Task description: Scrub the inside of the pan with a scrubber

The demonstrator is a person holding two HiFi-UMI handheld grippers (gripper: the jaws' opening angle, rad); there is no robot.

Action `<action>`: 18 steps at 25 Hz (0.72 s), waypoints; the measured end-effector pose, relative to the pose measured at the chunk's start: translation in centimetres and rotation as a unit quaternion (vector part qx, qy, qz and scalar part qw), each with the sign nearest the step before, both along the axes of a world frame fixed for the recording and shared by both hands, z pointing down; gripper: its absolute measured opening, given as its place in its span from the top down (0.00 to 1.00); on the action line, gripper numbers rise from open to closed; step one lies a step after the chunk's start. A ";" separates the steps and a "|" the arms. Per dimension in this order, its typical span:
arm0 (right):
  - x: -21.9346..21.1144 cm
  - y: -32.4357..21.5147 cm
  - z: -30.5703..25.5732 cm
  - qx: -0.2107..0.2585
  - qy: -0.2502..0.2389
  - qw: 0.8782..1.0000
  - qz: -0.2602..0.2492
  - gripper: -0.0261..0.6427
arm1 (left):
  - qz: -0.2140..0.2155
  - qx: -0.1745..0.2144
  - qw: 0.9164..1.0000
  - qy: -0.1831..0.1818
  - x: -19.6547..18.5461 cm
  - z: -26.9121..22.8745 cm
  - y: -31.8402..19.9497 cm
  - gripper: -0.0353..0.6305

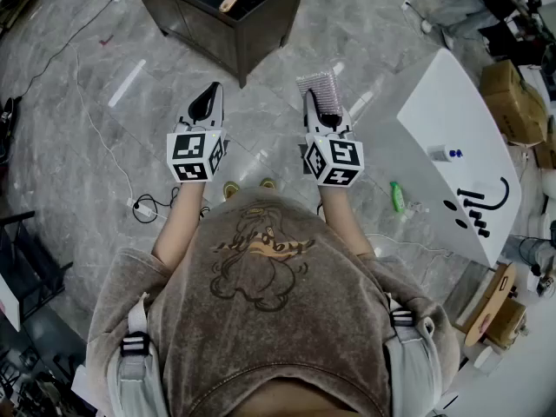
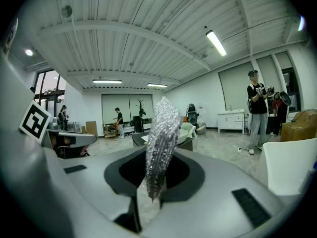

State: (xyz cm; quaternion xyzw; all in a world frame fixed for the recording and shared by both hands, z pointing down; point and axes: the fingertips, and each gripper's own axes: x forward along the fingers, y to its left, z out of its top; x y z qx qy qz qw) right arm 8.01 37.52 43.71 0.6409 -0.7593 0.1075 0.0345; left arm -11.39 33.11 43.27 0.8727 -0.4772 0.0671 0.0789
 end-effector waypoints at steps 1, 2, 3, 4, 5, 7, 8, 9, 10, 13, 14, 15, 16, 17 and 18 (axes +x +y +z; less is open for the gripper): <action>-0.1 -0.1 0.0 0.001 0.001 1.000 0.000 0.84 | 0.001 0.000 1.000 0.000 -0.1 0.0 -0.1 0.92; -0.3 -0.1 0.0 0.001 0.001 1.000 0.000 0.84 | 0.002 -0.001 1.000 0.001 -0.2 0.1 -0.2 0.91; -0.4 -0.2 0.0 0.002 0.000 1.000 0.000 0.84 | 0.003 -0.002 1.000 0.001 -0.3 0.1 -0.3 0.91; -0.5 -0.2 0.0 0.003 -0.001 1.000 0.000 0.84 | 0.003 -0.003 1.000 0.001 -0.4 0.1 -0.4 0.91; -0.7 -0.3 -0.1 0.004 -0.004 1.000 0.000 0.84 | 0.003 -0.004 1.000 0.001 -0.5 0.1 -0.4 0.91; -1.0 -0.2 -0.3 0.005 -0.010 1.000 -0.002 0.84 | 0.003 -0.005 1.000 -0.001 -0.9 0.1 -0.7 0.92; -1.1 -0.2 -0.4 0.005 -0.011 1.000 -0.002 0.84 | 0.003 -0.005 1.000 -0.002 -1.0 0.1 -0.8 0.91; -1.4 -0.2 -0.5 0.005 -0.010 1.000 -0.002 0.84 | 0.003 -0.005 1.000 -0.003 -1.3 0.1 -1.0 0.92; -1.6 -0.1 -0.5 0.005 -0.009 1.000 -0.002 0.84 | 0.003 -0.006 1.000 -0.003 -1.5 0.2 -1.3 0.91; -2.3 0.1 -0.3 0.007 -0.009 1.000 0.001 0.84 | 0.007 -0.008 1.000 -0.003 -2.3 0.9 -1.9 0.91; -2.5 0.2 -0.2 0.008 -0.008 1.000 0.003 0.84 | 0.009 -0.008 1.000 -0.003 -2.6 1.1 -2.1 0.91; -2.6 0.3 0.0 0.009 -0.008 1.000 0.006 0.84 | 0.013 -0.007 1.000 -0.003 -2.8 1.3 -2.2 0.91; -2.8 0.4 0.1 0.009 -0.008 1.000 0.008 0.84 | 0.015 -0.006 1.000 -0.004 -2.9 1.4 -2.4 0.91; -2.9 0.4 0.2 0.009 -0.008 1.000 0.010 0.84 | 0.018 -0.005 1.000 -0.006 -3.0 1.5 -2.6 0.91; -2.9 0.5 0.4 0.008 -0.008 1.000 0.012 0.84 | 0.020 -0.005 1.000 -0.008 -3.1 1.6 -2.8 0.91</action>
